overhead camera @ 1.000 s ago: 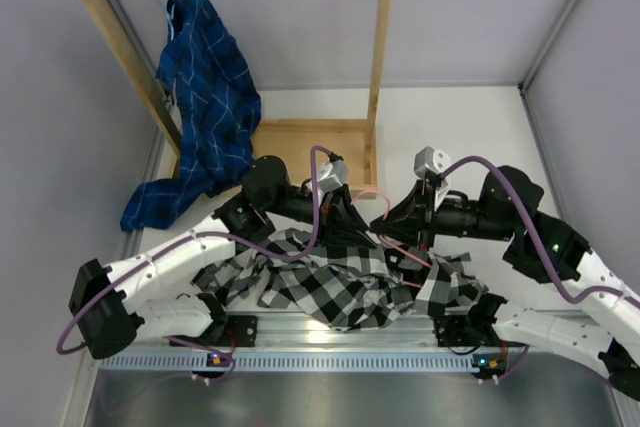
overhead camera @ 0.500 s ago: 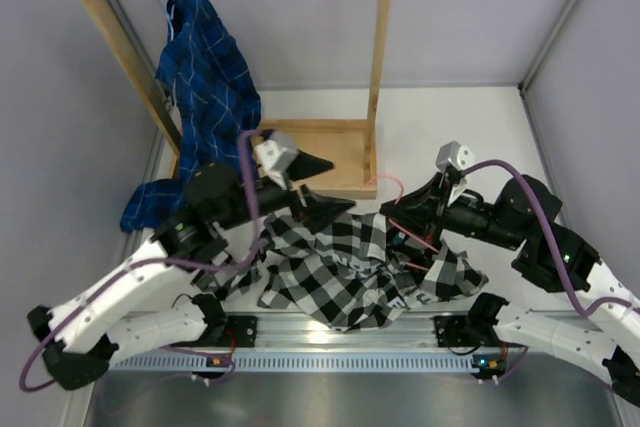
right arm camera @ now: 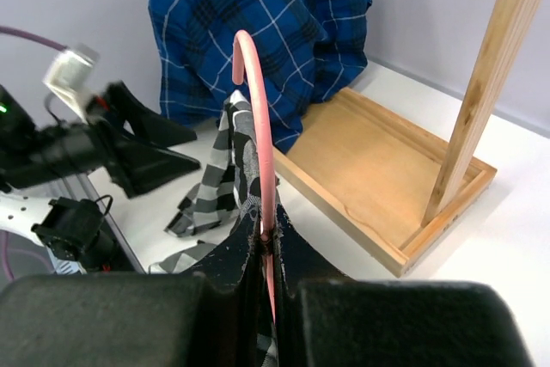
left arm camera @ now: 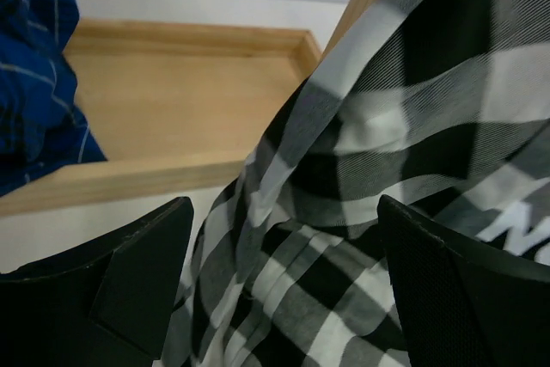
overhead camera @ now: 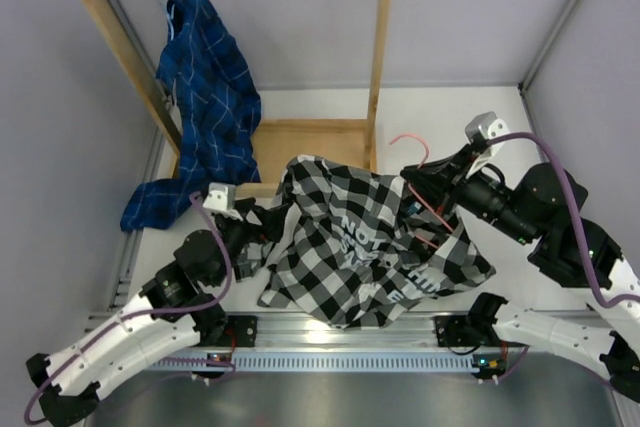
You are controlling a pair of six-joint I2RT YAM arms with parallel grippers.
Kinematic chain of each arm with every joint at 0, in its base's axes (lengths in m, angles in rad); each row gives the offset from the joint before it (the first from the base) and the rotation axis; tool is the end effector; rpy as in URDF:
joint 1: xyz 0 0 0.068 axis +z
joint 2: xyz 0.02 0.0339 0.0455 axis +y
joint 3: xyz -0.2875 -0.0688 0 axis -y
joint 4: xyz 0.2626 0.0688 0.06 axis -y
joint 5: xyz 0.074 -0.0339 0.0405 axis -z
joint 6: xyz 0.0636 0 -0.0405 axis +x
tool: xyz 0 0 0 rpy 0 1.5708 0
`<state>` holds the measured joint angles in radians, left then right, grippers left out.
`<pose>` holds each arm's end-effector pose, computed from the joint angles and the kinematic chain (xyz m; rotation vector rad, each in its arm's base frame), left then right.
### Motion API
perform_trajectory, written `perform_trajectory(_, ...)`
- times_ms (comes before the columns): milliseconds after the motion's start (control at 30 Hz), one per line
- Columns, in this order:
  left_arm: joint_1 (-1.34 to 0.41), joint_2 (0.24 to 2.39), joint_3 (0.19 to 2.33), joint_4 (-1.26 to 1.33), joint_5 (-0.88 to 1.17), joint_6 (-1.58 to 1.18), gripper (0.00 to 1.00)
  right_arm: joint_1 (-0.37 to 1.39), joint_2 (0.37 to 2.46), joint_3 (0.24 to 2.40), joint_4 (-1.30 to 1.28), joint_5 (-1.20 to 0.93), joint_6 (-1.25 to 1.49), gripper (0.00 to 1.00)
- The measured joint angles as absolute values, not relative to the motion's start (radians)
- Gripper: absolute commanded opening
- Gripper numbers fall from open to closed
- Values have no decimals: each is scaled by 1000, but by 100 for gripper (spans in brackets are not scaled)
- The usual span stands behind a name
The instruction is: Place the shirt on the hanger
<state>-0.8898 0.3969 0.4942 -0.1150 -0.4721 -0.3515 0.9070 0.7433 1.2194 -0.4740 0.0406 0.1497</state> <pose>0.1112 -0.0913 0.3076 0.0600 1.6171 -0.5916 0.0955 0.1180 0.4820 -0.5700 1.5220 0.7924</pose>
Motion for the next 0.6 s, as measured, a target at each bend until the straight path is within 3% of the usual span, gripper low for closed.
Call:
perform_trajectory(67,-890,415,459,-115,-496,-355,90,907,747,1236,-482,39,150,0)
perform_trajectory(233,-890,524,447,-24,-573,-346,57,907,744,1246,-501,27,154,0)
perform_trajectory(467,-889,723,454,97,-634,-305,63,907,737,1246,-514,17,161,0)
perform_trajectory(500,-888,741,456,109,-635,-303,50,907,734,1246,-514,17,161,0)
perform_trajectory(533,-887,756,457,123,-635,-302,21,907,730,1246,-516,17,161,0)
perform_trajectory(567,-885,765,457,134,-635,-304,0,907,725,1246,-518,18,161,0)
perform_trajectory(600,-884,772,458,139,-640,-300,0,907,719,1246,-519,19,160,0)
